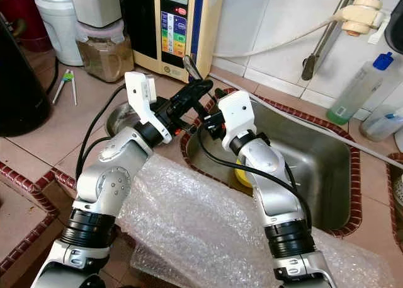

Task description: Kitchen organization

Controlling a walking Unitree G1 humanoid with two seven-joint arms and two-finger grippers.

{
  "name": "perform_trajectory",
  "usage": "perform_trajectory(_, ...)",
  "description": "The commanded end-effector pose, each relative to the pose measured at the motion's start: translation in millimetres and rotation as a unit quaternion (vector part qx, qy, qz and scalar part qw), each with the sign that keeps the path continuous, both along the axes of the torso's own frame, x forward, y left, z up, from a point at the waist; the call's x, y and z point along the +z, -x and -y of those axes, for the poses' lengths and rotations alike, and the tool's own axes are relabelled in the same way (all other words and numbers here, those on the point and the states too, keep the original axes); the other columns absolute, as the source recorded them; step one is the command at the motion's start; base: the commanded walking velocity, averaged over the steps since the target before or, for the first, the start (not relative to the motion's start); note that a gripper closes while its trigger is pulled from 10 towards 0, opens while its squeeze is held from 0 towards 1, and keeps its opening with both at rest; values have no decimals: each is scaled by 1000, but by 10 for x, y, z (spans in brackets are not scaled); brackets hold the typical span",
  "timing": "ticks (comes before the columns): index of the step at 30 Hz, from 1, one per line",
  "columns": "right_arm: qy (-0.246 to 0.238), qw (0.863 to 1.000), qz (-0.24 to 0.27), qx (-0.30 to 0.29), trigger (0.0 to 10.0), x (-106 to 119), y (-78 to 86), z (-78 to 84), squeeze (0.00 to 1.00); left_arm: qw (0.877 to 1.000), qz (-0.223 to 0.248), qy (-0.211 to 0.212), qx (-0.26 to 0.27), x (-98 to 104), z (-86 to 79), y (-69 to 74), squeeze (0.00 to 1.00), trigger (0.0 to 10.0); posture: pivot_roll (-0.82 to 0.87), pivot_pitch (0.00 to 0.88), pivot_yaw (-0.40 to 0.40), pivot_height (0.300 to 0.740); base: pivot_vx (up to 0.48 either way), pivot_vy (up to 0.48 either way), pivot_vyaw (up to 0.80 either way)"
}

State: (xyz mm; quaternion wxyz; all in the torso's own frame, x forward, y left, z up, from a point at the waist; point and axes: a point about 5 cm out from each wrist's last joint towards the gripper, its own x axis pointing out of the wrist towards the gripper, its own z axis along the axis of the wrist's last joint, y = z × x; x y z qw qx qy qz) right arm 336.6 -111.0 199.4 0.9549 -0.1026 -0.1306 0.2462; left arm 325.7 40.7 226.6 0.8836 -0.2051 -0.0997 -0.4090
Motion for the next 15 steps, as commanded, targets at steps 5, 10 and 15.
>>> perform_trajectory(5, 5, 1000, 5, -1, 0, 20, -6, 36, 0, 1000, 9, 0, -14, 39, 54, 40, 0, 0, 8, 84, -81, 740, 0, 0, 0)
perform_trajectory(10, 5, 1000, 5, -1, 0, 20, -6, 36, 0, 1000, 9, 0, -14, 39, 54, 40, 0, 0, 8, 84, -81, 740, 0, 0, 0)
perform_trajectory(15, 17, 999, -6, -37, 0, -59, -150, 196, 0, 999, 13, -31, -7, -53, 62, 75, 0, 0, 14, 92, -83, 740, 0, 0, 0)
